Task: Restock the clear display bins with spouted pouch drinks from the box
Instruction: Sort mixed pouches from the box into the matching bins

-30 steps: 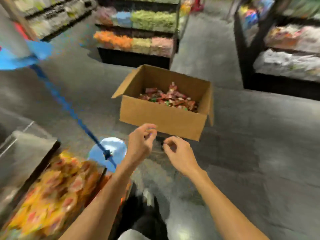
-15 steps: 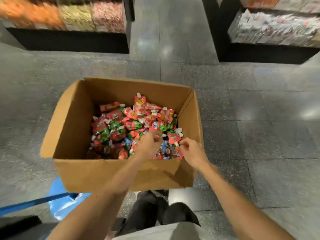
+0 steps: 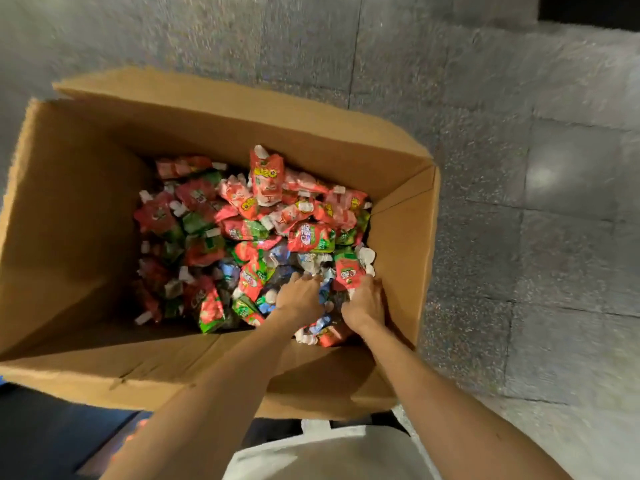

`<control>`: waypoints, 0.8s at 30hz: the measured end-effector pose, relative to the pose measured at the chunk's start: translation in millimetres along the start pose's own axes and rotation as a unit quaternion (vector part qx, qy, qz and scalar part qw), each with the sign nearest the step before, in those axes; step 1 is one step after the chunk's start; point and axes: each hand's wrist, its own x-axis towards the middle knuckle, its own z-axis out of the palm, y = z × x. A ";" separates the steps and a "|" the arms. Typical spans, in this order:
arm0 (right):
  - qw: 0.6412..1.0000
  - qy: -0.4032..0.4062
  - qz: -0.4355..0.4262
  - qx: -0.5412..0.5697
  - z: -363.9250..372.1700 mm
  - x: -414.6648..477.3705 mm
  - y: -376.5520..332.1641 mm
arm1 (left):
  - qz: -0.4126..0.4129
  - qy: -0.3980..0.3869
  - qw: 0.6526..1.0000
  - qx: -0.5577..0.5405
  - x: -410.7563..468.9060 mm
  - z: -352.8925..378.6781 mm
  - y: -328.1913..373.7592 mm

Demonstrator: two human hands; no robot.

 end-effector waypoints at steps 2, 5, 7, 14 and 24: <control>0.993 0.023 0.052 0.101 0.3 10.6 -8.9 | 0.011 0.009 0.998 0.068 10.4 7.2 11.0; 0.972 0.037 0.124 0.198 1.8 26.4 -23.2 | 0.015 -0.036 0.988 0.148 16.5 22.4 24.4; 0.959 0.042 0.156 0.233 3.2 35.1 -31.2 | -0.002 -0.051 0.984 0.168 18.8 33.3 25.5; 0.978 0.035 0.166 0.124 9.9 52.7 -32.3 | -0.041 -0.001 0.990 0.137 29.5 35.2 14.4; 0.993 0.060 0.092 -0.040 29.6 52.8 -22.9 | -0.011 -0.056 0.975 0.215 8.4 19.7 9.1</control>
